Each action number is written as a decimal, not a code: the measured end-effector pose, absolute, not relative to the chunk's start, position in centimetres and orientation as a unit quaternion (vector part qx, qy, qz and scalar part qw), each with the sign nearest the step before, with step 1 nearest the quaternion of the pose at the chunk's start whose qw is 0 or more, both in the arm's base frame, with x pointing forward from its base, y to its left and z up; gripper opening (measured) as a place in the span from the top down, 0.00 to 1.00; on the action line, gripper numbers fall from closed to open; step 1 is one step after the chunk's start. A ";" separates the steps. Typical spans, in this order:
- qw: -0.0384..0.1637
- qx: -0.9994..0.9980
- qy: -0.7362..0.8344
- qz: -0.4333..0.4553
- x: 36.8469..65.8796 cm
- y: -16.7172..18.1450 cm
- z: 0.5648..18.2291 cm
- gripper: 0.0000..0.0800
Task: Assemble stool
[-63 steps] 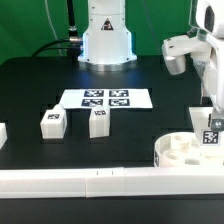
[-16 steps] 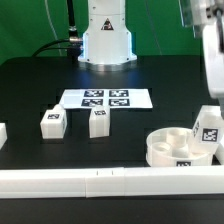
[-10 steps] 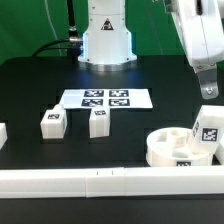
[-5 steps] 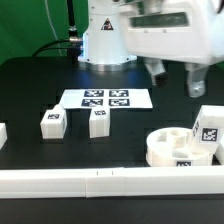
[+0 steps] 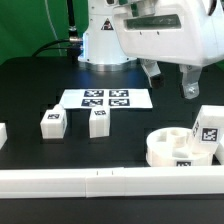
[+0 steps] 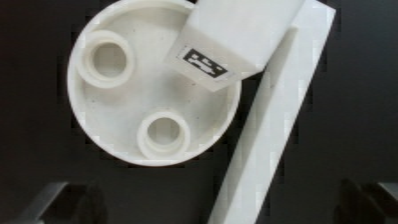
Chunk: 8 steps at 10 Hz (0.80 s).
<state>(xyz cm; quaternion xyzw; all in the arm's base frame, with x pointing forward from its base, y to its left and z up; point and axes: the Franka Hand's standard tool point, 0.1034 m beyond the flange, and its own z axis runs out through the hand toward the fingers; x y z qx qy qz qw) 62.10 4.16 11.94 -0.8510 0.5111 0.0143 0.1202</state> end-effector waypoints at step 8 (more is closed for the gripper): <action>0.080 -0.956 0.282 -0.013 62.0 2.5 11.5 0.19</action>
Offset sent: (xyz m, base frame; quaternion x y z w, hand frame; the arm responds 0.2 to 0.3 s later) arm 0.0000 0.0000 0.0000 0.0000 0.0000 0.0000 1.0000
